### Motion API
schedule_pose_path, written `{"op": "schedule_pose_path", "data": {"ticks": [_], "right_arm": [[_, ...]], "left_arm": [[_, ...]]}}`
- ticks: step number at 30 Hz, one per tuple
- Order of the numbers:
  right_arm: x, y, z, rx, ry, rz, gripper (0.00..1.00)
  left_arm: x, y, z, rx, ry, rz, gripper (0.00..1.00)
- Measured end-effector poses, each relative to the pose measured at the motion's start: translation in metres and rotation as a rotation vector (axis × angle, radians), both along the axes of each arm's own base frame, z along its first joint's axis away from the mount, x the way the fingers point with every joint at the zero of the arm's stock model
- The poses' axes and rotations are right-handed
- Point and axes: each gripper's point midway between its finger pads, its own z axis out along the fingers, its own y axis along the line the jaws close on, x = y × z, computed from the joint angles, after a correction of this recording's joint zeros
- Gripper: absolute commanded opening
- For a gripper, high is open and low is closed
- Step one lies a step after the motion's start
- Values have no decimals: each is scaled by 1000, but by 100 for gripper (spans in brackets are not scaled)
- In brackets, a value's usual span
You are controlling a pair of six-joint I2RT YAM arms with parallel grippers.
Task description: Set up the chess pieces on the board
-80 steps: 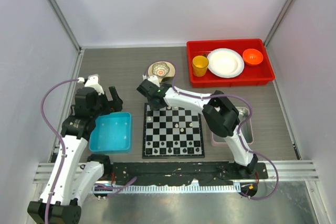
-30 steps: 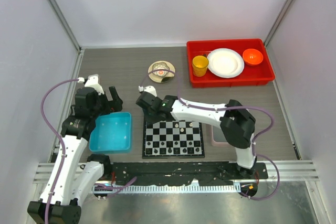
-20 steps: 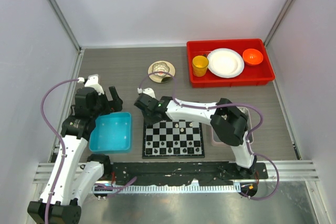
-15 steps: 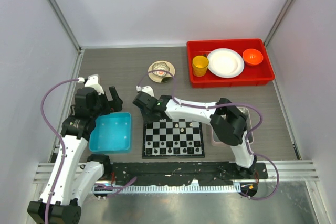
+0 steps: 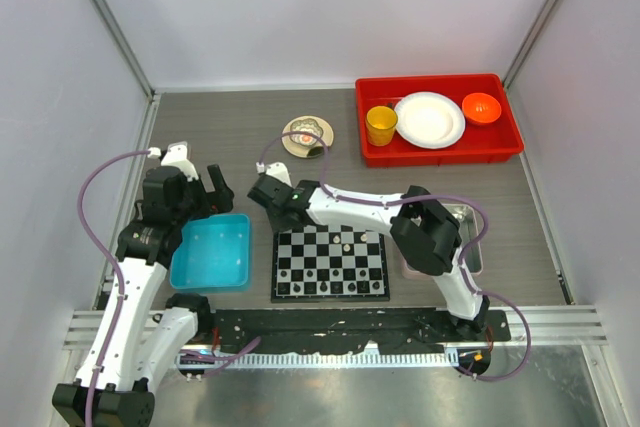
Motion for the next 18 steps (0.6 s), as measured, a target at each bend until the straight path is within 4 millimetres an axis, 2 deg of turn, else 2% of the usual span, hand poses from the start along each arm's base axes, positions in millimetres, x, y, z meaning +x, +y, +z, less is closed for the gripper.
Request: {"op": "schedule_pose_path", "data": {"ticks": [18], "right_arm": [[14, -2, 5, -5, -21, -28, 30]], "left_arm": [[0, 0, 0, 0, 0, 0, 100]]}}
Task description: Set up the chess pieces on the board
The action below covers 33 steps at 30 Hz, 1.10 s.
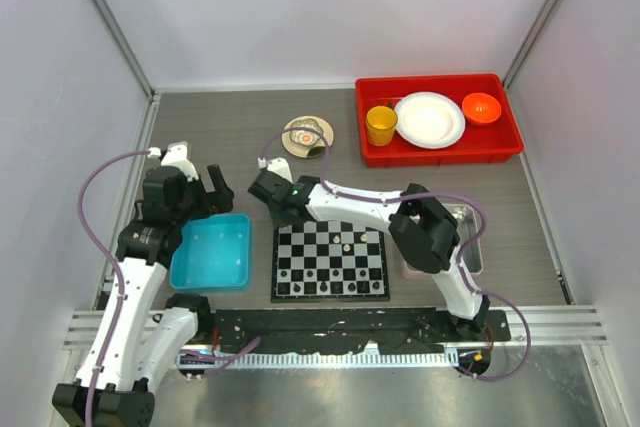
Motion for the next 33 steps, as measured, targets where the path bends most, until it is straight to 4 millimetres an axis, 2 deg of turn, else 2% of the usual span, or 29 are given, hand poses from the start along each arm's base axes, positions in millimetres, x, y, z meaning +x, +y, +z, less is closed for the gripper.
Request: {"op": "schedule_pose_path", "data": {"ticks": [10, 16, 25, 33], "right_arm": [[1, -2, -9, -19, 10, -2, 29], [1, -2, -15, -27, 18, 1, 22], [2, -1, -13, -28, 12, 4, 19], [12, -5, -9, -29, -1, -8, 18]], "left_arm": [[0, 0, 0, 0, 0, 0, 100], [0, 0, 0, 0, 0, 0, 100], [0, 0, 0, 0, 0, 0, 100], [0, 0, 0, 0, 0, 0, 100]]}}
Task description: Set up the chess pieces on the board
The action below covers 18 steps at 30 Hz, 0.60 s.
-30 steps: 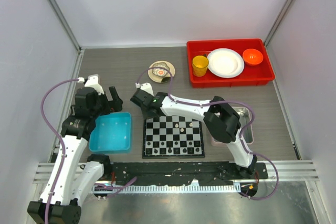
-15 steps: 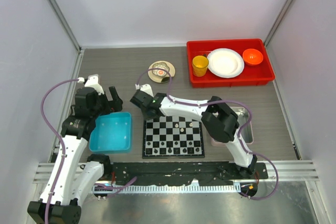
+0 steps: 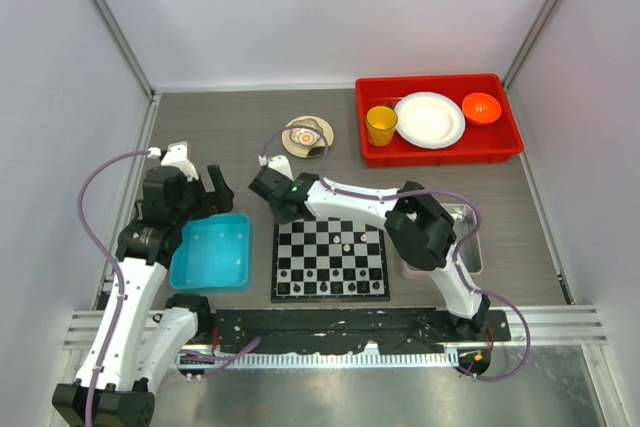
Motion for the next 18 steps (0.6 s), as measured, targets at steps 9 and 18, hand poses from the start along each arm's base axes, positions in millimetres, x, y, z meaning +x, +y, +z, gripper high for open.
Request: {"op": "schedule_pose_path", "data": {"ticks": [9, 18], "right_arm": [[13, -2, 7, 5, -19, -13, 19], [14, -1, 3, 0, -17, -12, 18]], "left_arm": [[0, 0, 0, 0, 0, 0, 100], [0, 0, 0, 0, 0, 0, 100]]}}
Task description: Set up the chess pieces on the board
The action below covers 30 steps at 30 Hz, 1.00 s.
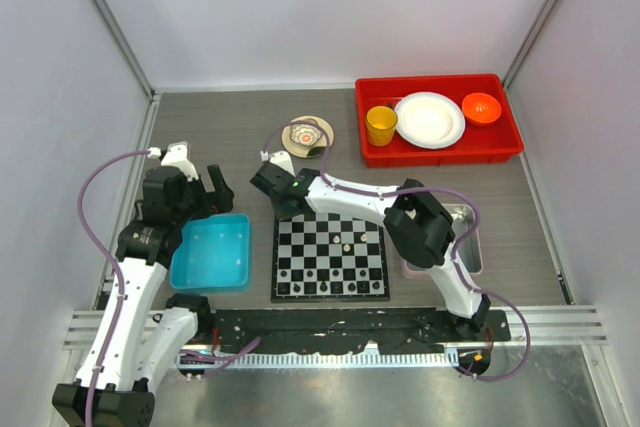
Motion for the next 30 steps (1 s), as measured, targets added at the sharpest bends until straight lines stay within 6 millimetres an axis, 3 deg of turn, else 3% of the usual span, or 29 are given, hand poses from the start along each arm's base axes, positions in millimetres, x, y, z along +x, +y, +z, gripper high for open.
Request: {"op": "schedule_pose_path", "data": {"ticks": [16, 30], "right_arm": [[-2, 0, -7, -8, 14, 5, 20], [-2, 1, -12, -14, 20, 6, 31]], "left_arm": [[0, 0, 0, 0, 0, 0, 100], [0, 0, 0, 0, 0, 0, 100]]}}
